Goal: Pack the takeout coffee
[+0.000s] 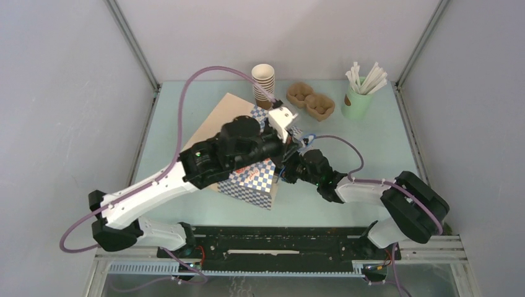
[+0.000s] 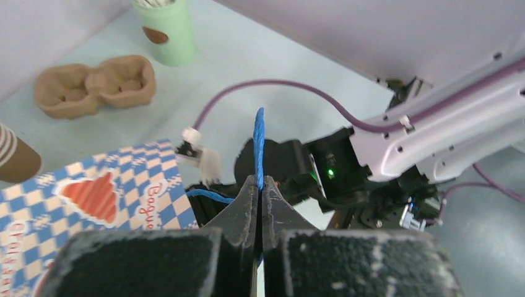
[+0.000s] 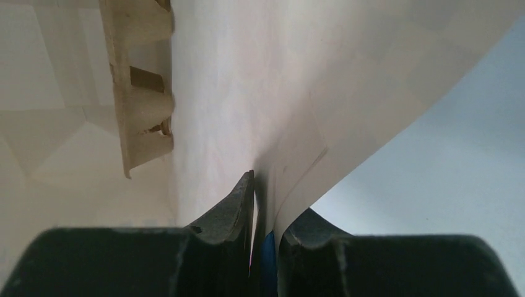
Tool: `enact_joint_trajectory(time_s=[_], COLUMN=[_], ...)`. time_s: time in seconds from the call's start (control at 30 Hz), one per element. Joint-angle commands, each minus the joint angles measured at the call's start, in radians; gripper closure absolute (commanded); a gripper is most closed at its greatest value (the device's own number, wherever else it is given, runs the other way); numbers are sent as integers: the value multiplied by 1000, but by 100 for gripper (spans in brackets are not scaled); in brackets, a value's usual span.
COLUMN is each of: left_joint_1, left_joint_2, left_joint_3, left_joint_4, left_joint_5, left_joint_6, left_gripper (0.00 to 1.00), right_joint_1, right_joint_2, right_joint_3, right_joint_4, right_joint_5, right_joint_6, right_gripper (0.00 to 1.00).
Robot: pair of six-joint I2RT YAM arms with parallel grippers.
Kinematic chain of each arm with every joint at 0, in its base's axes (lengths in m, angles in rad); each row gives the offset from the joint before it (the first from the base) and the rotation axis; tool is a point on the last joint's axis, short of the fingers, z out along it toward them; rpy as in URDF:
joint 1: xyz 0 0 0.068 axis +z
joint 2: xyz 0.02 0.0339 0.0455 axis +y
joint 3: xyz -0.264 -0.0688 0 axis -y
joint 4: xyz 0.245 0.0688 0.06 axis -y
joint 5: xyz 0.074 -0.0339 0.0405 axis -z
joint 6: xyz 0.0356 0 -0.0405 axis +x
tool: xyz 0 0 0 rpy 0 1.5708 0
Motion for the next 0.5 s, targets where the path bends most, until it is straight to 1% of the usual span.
enact_joint_trajectory(time_s=[0.0, 0.07, 0.1, 0.13, 0.17, 0.2, 0.23, 0.3, 0.33, 0.37, 0.4, 0.47], left_joint_1=[-84, -78, -75, -74, -75, -75, -75, -75, -75, -76, -81, -93], left_joint_2=[19, 22, 29, 37, 41, 34, 21, 11, 30, 60, 88, 121], left_joint_3=[16, -44, -46, -27, -4, 1, -25, -84, -71, -26, 22, 50], left_joint_4=[-52, -47, -66, -97, -134, -141, -103, -35, -50, -87, -120, -101], left_joint_5=[-128, -245, -287, -318, -312, -282, -244, -216, -225, -224, -210, -173], left_joint_6=[34, 59, 75, 80, 71, 56, 37, 29, 23, 14, 4, -25], left_gripper=[100, 100, 100, 100, 100, 100, 100, 100, 100, 100, 100, 100], right_joint_1=[4, -4, -15, -22, -20, -10, 2, 18, 27, 36, 44, 50], right_joint_2=[48, 151, 195, 225, 234, 235, 246, 310, 341, 365, 374, 374], right_joint_3=[-22, 68, 90, 81, 50, 29, 45, 149, 206, 245, 256, 209], right_joint_4=[281, 341, 369, 434, 482, 482, 454, 459, 461, 445, 429, 447], right_joint_5=[2, -43, -90, -138, -153, -119, -76, -107, -132, -141, -138, -156], right_joint_6=[-12, -44, -21, 24, 44, 50, 43, 31, 25, 20, 22, 35], right_gripper=[79, 80, 81, 84, 85, 86, 86, 86, 86, 86, 86, 86])
